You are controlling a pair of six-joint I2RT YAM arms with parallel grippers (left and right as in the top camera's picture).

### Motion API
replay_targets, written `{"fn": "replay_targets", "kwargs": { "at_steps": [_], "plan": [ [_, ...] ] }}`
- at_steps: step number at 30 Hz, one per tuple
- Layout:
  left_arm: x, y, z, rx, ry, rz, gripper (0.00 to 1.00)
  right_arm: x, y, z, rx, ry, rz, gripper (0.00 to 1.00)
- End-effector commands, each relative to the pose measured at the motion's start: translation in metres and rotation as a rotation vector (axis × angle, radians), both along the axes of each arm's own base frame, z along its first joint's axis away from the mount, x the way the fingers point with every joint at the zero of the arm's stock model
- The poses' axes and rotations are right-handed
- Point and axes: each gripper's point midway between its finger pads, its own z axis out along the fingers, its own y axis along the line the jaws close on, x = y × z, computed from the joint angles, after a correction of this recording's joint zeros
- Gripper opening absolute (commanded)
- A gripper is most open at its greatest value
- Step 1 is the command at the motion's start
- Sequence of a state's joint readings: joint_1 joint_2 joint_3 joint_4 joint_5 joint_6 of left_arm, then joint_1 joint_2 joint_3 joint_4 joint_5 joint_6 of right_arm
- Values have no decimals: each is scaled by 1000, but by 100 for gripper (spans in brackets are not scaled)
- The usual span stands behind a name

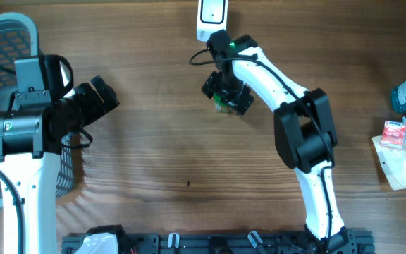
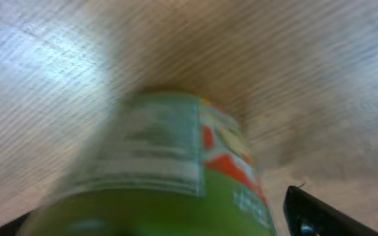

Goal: Scan the item barcode

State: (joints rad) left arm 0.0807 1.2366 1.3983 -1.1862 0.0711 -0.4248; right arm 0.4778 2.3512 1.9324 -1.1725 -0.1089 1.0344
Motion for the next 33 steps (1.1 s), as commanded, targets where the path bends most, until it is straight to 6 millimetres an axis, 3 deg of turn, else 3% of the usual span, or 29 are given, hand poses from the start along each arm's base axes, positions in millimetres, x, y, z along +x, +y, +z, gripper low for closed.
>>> {"fn": "replay_targets", "kwargs": {
  "at_steps": [1,5,10,17,21,24,27,33],
  "plan": [
    [0,5,7,12,-21,24,100,-6,-2,-13,-15,33,19,90],
    [0,5,7,12,-21,24,100,-6,-3,-12,-15,33,18,83],
    [0,5,7,11,-21,24,100,-4,-5,-10,-11,29,34,83],
    [0,5,7,11,-21,24,100,4,-11,-4,-7,11,68,90],
    [0,5,7,11,-21,24,100,10,-19,0,-5,3,74,76],
    [0,5,7,11,-21,24,100,13,-25,0,-4,2,87,75],
    [0,5,7,11,-22,24,100,13,-29,0,-5,7,85,68],
    [0,5,7,11,-22,24,100,9,-26,0,12,25,96,61]
  ]
}}
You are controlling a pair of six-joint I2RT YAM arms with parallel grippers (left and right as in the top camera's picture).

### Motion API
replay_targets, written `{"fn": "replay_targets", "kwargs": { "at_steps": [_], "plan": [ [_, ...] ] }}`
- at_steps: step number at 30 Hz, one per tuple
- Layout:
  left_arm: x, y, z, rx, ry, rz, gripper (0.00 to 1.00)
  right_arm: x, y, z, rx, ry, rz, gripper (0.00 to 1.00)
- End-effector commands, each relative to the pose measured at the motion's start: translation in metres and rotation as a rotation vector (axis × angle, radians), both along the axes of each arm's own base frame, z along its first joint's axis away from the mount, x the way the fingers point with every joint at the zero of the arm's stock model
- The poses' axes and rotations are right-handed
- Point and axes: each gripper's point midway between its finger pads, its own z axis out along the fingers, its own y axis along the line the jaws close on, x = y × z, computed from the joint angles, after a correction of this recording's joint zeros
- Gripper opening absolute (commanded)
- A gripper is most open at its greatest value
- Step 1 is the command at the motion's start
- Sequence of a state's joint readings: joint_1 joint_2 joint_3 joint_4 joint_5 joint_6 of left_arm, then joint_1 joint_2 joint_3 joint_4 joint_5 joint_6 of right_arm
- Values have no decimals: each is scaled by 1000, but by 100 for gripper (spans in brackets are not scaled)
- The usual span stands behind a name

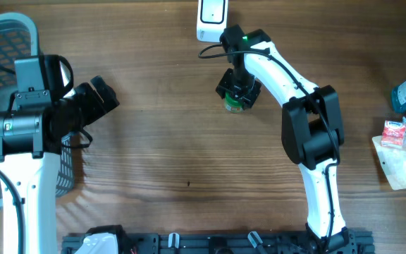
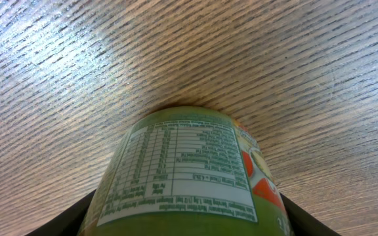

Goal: Scan the item barcode

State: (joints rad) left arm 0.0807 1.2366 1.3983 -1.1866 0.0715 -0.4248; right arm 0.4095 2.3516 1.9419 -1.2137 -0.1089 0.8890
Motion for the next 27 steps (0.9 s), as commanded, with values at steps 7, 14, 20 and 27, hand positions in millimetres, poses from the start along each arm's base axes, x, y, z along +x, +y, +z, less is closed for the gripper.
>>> {"fn": "replay_targets", "kwargs": {
  "at_steps": [7,14,20,27],
  "plan": [
    [0,5,8,12,-22,25,100,-6,10,-1,49,43,22,57],
    [0,5,8,12,-22,25,100,-27,17,17,120,113,74,52],
    [0,5,8,12,-22,24,100,-43,25,58,217,125,127,54],
    [0,5,8,12,-22,25,100,-76,44,122,452,172,178,54]
  ]
}}
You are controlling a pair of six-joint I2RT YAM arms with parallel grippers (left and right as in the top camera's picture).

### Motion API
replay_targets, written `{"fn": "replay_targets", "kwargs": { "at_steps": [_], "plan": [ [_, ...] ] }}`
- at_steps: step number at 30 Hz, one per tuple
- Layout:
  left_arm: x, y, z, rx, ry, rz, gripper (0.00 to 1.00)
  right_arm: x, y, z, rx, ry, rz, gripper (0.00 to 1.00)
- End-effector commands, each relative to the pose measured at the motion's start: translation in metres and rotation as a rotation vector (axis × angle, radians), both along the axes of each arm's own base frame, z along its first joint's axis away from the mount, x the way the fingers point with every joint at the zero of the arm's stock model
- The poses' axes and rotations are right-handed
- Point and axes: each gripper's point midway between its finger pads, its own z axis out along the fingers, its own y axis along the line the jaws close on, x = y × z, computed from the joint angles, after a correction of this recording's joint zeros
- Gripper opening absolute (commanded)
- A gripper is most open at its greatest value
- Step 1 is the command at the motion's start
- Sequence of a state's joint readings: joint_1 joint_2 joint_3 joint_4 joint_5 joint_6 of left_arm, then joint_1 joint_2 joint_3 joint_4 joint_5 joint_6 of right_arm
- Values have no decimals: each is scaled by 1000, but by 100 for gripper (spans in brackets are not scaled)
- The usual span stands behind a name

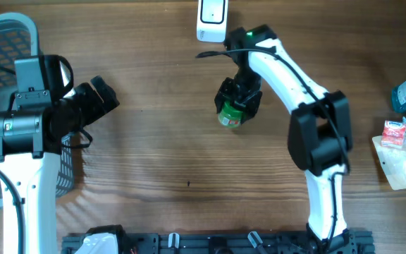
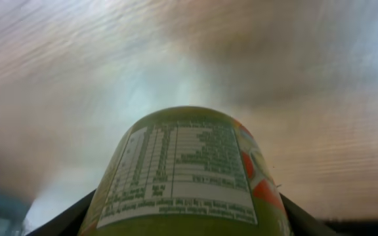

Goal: Scan the item barcode

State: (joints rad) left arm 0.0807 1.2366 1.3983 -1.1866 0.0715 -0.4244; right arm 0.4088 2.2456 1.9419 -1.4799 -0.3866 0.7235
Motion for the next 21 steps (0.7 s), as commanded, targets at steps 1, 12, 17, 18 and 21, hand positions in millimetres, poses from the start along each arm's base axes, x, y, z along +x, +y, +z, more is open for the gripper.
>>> {"fn": "replay_targets", "kwargs": {
  "at_steps": [1,12,17,18,21],
  "plan": [
    [0,5,8,12,-22,25,100,-11,26,70,276,-35,20,54],
    [0,5,8,12,-22,25,100,-37,59,132,610,112,-43,54],
    [0,5,8,12,-22,25,100,-37,61,135,630,120,-49,54],
    [0,5,8,12,-22,25,100,-37,61,135,630,119,-49,54],
    [0,5,8,12,-22,25,100,-36,60,135,632,116,-48,54]
  ]
}}
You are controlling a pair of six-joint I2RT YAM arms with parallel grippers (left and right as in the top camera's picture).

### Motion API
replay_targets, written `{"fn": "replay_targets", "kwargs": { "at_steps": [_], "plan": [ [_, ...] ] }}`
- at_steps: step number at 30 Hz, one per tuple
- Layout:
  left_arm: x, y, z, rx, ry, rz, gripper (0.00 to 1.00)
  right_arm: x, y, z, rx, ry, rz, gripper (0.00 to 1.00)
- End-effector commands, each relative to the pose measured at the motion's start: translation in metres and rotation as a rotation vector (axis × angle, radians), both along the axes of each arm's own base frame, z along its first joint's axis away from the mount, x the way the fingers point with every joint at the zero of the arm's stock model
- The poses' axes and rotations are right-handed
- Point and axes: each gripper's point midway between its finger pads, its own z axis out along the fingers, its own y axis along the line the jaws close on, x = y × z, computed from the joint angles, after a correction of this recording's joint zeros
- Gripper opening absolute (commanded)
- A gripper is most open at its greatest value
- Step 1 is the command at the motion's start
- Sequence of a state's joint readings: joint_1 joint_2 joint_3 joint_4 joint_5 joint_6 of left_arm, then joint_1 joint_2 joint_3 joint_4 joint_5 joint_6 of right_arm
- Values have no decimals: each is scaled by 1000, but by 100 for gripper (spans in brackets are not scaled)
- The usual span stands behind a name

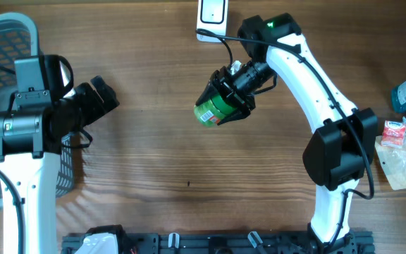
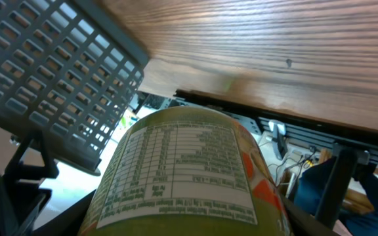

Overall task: Scan the item barcode
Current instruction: 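Raise the jar label up to the scanner face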

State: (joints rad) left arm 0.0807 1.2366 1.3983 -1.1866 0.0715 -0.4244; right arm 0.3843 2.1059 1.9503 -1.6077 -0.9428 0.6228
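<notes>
My right gripper (image 1: 222, 103) is shut on a green can (image 1: 213, 112) with a white nutrition label and orange patches. It holds the can above the table's middle, tipped on its side with its free end pointing left. The white scanner (image 1: 211, 15) lies at the table's far edge, just behind the arm. In the right wrist view the can (image 2: 186, 170) fills the lower frame between the dark fingers (image 2: 310, 221). No barcode shows on the label side in view. At the left, my left gripper (image 1: 104, 94) is open and holds nothing.
A grey mesh basket (image 1: 5, 42) stands at the left edge, behind the left arm, and also shows in the wrist view as the basket (image 2: 51, 72). A teal package, a red-and-white packet (image 1: 395, 132) and a clear plastic bag (image 1: 404, 166) lie at the right edge.
The right wrist has turned, so the can now lies tipped leftward and a little further left. The wrist camera now faces the basket and the table's front edge. The left arm has not moved.
My right gripper held the green can just below the scanner at the far edge, first slightly left, then slightly right. Then the can was further from the scanner, toward the table's middle. Now it is tipped sideways there, still gripped.
</notes>
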Motion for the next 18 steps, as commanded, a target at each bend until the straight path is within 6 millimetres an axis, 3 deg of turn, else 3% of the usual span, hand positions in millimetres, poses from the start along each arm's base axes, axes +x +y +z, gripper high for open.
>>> {"fn": "replay_targets", "kwargs": {
  "at_steps": [1,3,5,8,11,14,18],
  "plan": [
    [0,5,8,12,-22,25,100,1,4,20,79,-30,-3,54],
    [0,5,8,12,-22,25,100,4,-2,10,14,-64,7,54],
    [0,5,8,12,-22,25,100,21,-8,-6,-57,-175,15,54],
    [0,5,8,12,-22,25,100,78,-1,-14,-48,-480,9,59],
    [0,5,8,12,-22,25,100,139,2,-5,-56,-770,-44,61],
    [0,5,8,12,-22,25,100,189,-11,3,-178,-1015,-95,62],
    [0,5,8,12,-22,25,100,236,-23,27,-282,-1281,-132,62]
  ]
}}
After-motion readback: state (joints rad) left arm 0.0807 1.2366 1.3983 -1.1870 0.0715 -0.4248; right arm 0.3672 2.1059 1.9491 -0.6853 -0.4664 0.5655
